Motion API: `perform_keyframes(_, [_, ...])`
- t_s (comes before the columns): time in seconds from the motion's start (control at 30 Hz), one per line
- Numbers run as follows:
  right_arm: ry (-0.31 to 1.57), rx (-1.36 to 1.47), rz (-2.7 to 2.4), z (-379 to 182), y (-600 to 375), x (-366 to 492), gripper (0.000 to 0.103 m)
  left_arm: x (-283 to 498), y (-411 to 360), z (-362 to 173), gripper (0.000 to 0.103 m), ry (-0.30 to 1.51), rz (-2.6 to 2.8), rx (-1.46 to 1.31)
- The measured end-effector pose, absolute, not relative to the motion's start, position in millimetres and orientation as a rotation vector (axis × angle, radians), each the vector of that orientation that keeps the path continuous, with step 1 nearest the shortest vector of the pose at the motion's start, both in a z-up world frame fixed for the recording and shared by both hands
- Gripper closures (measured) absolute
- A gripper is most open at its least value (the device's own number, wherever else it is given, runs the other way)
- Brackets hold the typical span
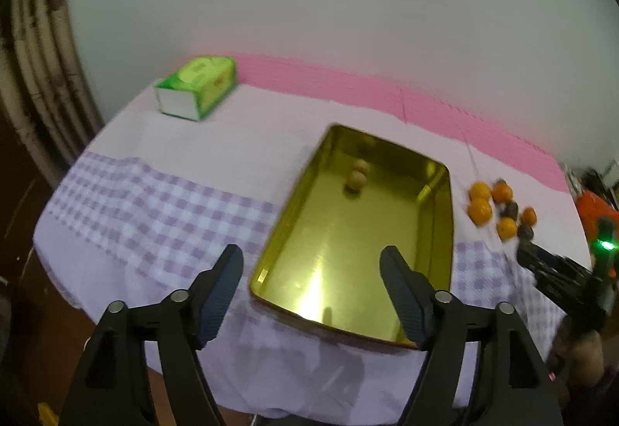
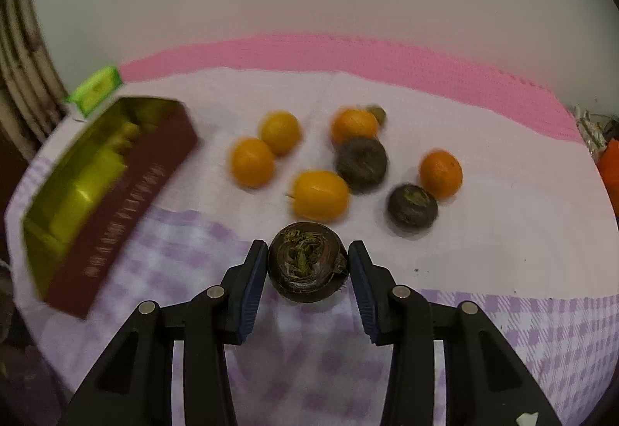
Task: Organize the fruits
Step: 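Carry the dark brown fruit into the tray and open the right gripper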
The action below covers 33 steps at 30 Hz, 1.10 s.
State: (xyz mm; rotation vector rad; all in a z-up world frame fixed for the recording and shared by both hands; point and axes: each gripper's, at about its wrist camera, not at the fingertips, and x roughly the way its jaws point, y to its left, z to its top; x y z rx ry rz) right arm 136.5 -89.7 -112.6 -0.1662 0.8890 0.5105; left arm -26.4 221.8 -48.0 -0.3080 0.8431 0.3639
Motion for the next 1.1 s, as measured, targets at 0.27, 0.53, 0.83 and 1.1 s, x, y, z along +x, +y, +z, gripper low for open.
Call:
perform_keyframes(0.27, [0.811,-0.133,0.774,-50.2,-6.1,118.3,0.063,-32.5,237.0,-46.8,0.012,0.813,0.423,-0.299])
perform_keyframes(0.53, [0.899,-0.267,0.848,-75.8,86.9,133.1,0.063,-22.9,232.3,-57.6,0.011,0.896,0.392,-0.260])
perform_keyframes(0.83, [0.969,-0.372,0.795,-108.8,126.6,170.6,0.063,-25.1,231.9,-56.1,0.011,0.868,0.324,-0.302])
perform_keyframes(1.1, [0.967,-0.375,0.729,-124.3,140.3,186.4,0.062,-26.0,231.4,-55.3,0.011,0.861,0.297,-0.314])
